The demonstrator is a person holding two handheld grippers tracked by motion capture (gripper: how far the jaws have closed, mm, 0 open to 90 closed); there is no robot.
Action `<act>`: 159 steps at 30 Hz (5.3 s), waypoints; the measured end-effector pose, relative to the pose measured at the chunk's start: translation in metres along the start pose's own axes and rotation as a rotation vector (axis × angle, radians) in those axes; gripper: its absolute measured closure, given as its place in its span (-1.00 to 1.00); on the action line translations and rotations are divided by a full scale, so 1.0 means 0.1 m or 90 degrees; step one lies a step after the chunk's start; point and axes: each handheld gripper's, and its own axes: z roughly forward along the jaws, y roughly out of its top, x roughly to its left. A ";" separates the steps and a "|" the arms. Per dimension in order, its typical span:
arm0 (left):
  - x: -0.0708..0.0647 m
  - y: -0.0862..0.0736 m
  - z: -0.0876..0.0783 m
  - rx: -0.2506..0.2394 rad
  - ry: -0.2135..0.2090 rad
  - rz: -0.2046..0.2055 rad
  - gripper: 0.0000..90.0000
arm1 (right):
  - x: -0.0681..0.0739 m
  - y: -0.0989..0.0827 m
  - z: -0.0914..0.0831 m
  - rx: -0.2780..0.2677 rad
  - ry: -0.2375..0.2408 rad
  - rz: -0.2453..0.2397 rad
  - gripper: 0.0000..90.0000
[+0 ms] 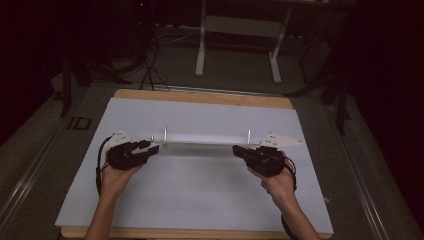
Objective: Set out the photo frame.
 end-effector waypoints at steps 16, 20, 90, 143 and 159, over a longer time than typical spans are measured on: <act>-0.21 0.18 0.02 -0.042 0.001 0.080 0.02 | -0.05 0.00 0.02 0.004 -0.005 0.007 1.00; -0.23 0.22 0.04 -0.044 0.013 0.091 0.02 | -0.08 0.01 0.03 0.003 -0.010 0.009 1.00; -0.03 0.53 0.25 -0.034 0.017 0.053 0.05 | -0.94 -0.30 0.14 0.006 -0.163 -0.045 0.11; 0.05 0.47 0.68 -0.081 0.112 0.042 -0.10 | -1.02 -0.17 0.44 0.011 -0.237 -0.049 0.13; 0.07 0.54 0.75 -0.070 0.123 0.011 -0.14 | -1.08 -0.12 0.49 0.001 -0.234 0.001 0.11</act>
